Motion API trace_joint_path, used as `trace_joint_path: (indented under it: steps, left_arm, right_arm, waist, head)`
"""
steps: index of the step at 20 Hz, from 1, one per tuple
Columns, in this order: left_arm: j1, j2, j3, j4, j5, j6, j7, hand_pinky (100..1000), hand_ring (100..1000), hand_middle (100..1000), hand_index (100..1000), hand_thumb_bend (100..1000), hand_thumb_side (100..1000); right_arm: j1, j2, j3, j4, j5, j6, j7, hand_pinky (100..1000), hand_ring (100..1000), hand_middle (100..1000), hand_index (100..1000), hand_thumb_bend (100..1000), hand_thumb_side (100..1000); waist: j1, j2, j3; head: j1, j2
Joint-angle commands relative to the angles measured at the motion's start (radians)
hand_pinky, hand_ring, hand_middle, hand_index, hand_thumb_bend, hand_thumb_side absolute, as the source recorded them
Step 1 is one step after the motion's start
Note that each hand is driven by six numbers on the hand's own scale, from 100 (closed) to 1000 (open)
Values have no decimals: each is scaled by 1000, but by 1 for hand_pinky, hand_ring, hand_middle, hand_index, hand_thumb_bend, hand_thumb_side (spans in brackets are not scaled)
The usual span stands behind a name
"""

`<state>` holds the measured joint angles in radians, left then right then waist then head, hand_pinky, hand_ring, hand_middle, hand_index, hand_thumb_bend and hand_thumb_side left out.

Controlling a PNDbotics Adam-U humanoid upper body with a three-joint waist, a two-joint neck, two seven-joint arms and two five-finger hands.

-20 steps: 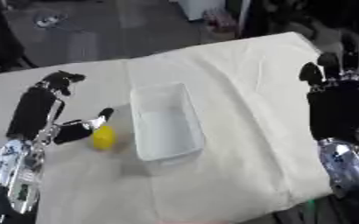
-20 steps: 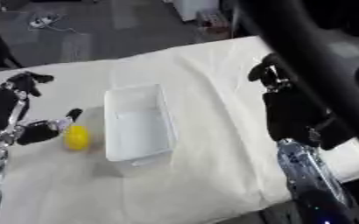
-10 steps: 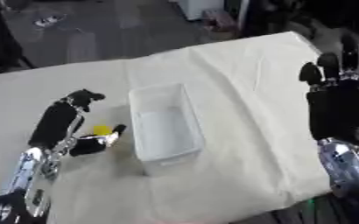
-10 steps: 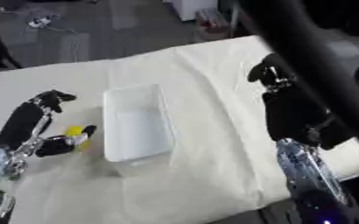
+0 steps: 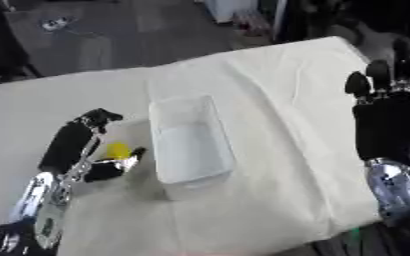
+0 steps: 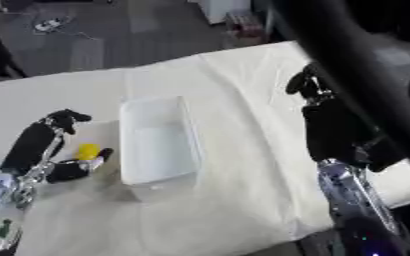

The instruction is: Pick up objects on the table and place them in the box.

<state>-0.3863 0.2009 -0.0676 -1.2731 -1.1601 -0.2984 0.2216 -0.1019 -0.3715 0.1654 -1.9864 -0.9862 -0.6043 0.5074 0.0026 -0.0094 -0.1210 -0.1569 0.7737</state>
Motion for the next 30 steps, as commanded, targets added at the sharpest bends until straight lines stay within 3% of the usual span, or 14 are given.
trace_joint_path:
  steps: [1, 30]
  left_arm:
    - [-19, 8, 12, 8, -9, 1, 12, 430, 544, 656, 786, 367, 675]
    - [-21, 3, 6, 61, -25, -8, 22, 431, 542, 653, 773, 354, 690]
  right_arm:
    - [-14, -19, -7, -14, -5, -157, 154, 570, 655, 770, 767, 241, 1000]
    - [-26, -26, -9, -14, -31, -157, 150, 547, 624, 757, 753, 201, 1000]
  waist:
    - [-1, -7, 0]
    - [2, -9, -5]
  head:
    - [11, -4]
    - [-6, -4]
